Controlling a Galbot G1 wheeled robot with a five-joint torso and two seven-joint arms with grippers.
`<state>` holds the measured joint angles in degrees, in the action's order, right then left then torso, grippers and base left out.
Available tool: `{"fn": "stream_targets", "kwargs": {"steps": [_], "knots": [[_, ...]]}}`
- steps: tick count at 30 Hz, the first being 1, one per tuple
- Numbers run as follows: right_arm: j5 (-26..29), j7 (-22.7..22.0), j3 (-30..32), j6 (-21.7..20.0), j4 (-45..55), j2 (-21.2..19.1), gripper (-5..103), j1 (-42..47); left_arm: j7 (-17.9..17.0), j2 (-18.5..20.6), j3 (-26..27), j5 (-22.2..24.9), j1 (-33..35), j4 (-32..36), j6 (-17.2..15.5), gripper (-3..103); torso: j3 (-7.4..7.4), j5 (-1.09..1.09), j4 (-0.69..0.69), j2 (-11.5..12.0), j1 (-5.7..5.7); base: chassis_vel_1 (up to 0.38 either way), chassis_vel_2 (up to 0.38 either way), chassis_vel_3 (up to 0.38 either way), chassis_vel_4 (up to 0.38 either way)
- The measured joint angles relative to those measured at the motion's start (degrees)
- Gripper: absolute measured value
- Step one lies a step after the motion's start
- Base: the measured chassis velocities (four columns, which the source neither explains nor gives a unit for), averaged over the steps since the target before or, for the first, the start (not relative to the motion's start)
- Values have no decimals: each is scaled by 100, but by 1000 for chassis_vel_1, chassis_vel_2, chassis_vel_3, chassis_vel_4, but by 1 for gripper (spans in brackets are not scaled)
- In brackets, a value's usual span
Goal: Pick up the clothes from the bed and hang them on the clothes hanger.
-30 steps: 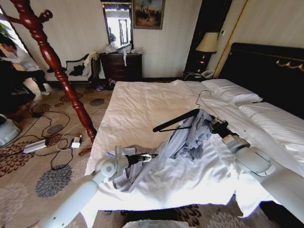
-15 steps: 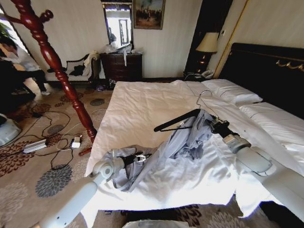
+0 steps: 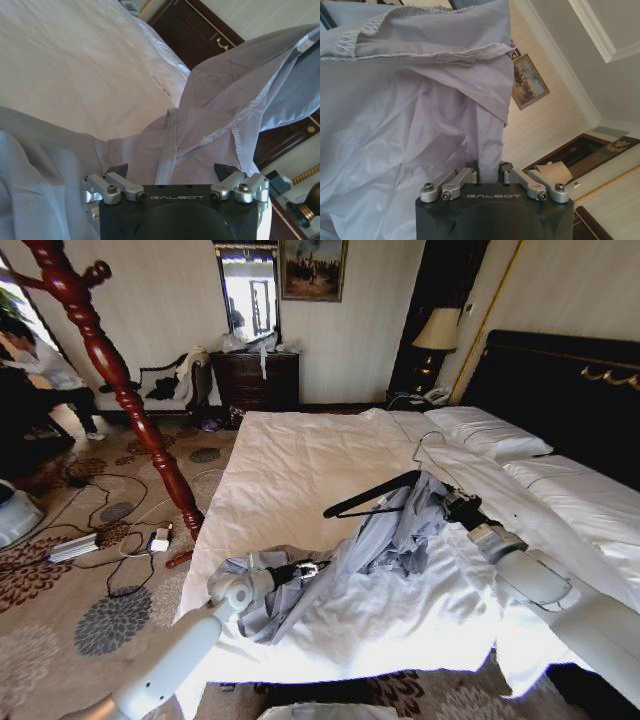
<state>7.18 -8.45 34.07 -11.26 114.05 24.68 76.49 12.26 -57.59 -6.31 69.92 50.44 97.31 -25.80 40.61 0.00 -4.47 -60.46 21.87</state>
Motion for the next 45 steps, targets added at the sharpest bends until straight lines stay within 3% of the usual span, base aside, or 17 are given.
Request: {"fn": "stream_targets", "kwargs": {"steps": [5, 7, 9, 12, 14, 18, 30, 34, 38, 41, 45], "knots": [[0, 0, 0, 2, 5, -5, 18, 2, -3, -40, -100, 1, -21, -37, -2, 91, 0, 0, 0, 0, 0, 0, 0, 0, 0], [1, 0, 2, 3, 11, -14, 18, 7, -2, -58, -118, 17, -20, -38, 9, 81, 0, 0, 0, 0, 0, 0, 0, 0, 0], [1, 0, 3, 3, 15, -17, 18, 7, -3, -68, -111, 43, -15, -37, 10, 81, 0, 0, 0, 0, 0, 0, 0, 0, 0], [2, 1, 5, 3, 28, -36, 18, 10, -12, -102, -73, 96, 2, -37, 17, 65, 0, 0, 0, 0, 0, 0, 0, 0, 0], [0, 2, 6, 4, 28, -40, 18, 13, -13, -103, -72, 99, 3, -37, 20, 65, 0, -1, 0, 0, 0, 0, 0, 0, 0], [-13, 7, 6, 19, 40, -78, 18, 39, -32, -124, -57, 128, -2, -40, 38, 43, 0, 0, 0, 0, 0, 0, 0, 0, 0], [2, 7, 28, 20, 59, -129, 18, 47, -57, -286, -67, 120, -6, -180, 33, 38, 0, -1, 0, 0, 0, 0, 0, 0, 0], [4, 7, 28, 20, 65, -129, 18, 46, -86, -276, -61, 139, -5, -113, 35, 24, 0, 0, 0, 0, 0, 0, 0, 0, 0], [11, 7, 28, 20, 68, -128, 18, 36, -85, -225, -73, 171, 17, -97, 62, 17, 0, 0, 1, 0, 0, 0, 0, 0, 0], [16, 7, 28, 20, 73, -139, 18, 37, -103, -214, -94, 169, 57, -101, 41, 2, 0, 0, 0, 0, 0, 0, 0, 0, 0], [13, 7, 30, 21, 77, -138, 18, 52, -174, -225, -48, 165, 97, -60, 34, 0, 0, -1, 0, 0, 0, 0, 0, 0, 0]]}}
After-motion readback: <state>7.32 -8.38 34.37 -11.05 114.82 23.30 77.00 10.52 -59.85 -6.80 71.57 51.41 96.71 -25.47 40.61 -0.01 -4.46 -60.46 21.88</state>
